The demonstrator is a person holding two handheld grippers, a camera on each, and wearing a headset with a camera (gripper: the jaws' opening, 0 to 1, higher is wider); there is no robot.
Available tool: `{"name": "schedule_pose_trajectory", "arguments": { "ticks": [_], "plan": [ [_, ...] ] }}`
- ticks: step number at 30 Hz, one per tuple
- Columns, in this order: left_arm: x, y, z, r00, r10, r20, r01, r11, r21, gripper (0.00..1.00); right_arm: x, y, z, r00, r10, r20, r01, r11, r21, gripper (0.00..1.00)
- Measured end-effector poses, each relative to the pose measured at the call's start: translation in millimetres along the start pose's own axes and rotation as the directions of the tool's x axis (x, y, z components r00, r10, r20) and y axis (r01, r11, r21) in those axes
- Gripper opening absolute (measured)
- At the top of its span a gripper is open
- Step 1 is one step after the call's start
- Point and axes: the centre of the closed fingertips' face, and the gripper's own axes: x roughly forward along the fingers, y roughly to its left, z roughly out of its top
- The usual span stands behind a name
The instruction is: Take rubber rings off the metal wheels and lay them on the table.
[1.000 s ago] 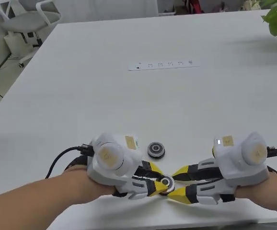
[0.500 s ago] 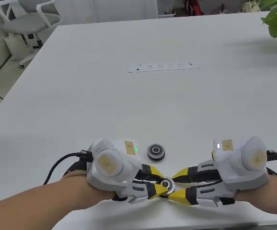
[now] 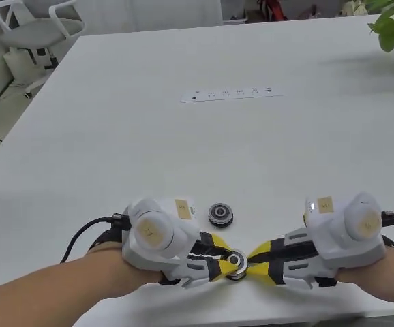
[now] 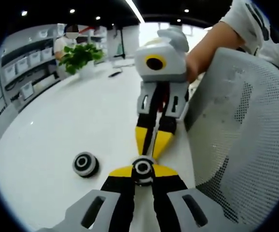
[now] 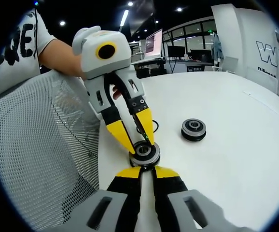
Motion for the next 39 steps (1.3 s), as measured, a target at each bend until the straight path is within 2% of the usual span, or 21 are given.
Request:
{"name": "schedule_pose_trajectory", "arguments": {
  "ticks": [6, 8, 11, 18, 21, 24, 39],
  "plan": [
    [0.6, 0.1, 0.1, 1.0000, 0.003, -0.004, -0.003, 1.000, 0.006, 0.14, -0.2, -2.5, 0.1, 1.0000, 0.001, 0.002, -0.001, 0.999, 0.042, 0.01],
    [0.6, 0.1, 0.0, 1.0000, 0.006, -0.006, -0.005, 1.000, 0.017, 0.13, -0.2, -4.4, 0.2, 0.9999, -0.008, 0.008, 0.007, 0.996, 0.084, 0.00],
    [0.8, 0.1, -0.2, 0.9999, 0.009, -0.011, -0.009, 1.000, 0.027, 0.13, -1.4, -5.6, 0.2, 0.9995, -0.011, 0.028, 0.006, 0.983, 0.183, 0.00],
    [0.8, -0.1, -0.3, 0.9998, 0.010, -0.014, -0.009, 0.999, 0.031, 0.13, -6.5, -11.3, 4.2, 0.9979, -0.029, 0.058, 0.014, 0.970, 0.244, 0.00],
    [0.7, 0.1, -0.3, 0.9999, 0.009, -0.015, -0.008, 0.999, 0.032, 0.13, -6.7, -11.3, 5.2, 0.9973, -0.029, 0.067, 0.011, 0.967, 0.253, 0.00],
    [0.6, 0.2, -0.3, 0.9998, 0.008, -0.015, -0.008, 0.999, 0.032, 0.13, -9.1, -11.6, 12.5, 0.9942, -0.031, 0.103, 0.002, 0.962, 0.274, 0.00],
    [0.5, 1.4, -0.3, 0.9996, 0.019, -0.023, -0.019, 0.999, 0.029, 0.13, -6.4, -6.7, 18.3, 0.9929, -0.005, 0.119, -0.029, 0.959, 0.282, 0.00]
  ]
}}
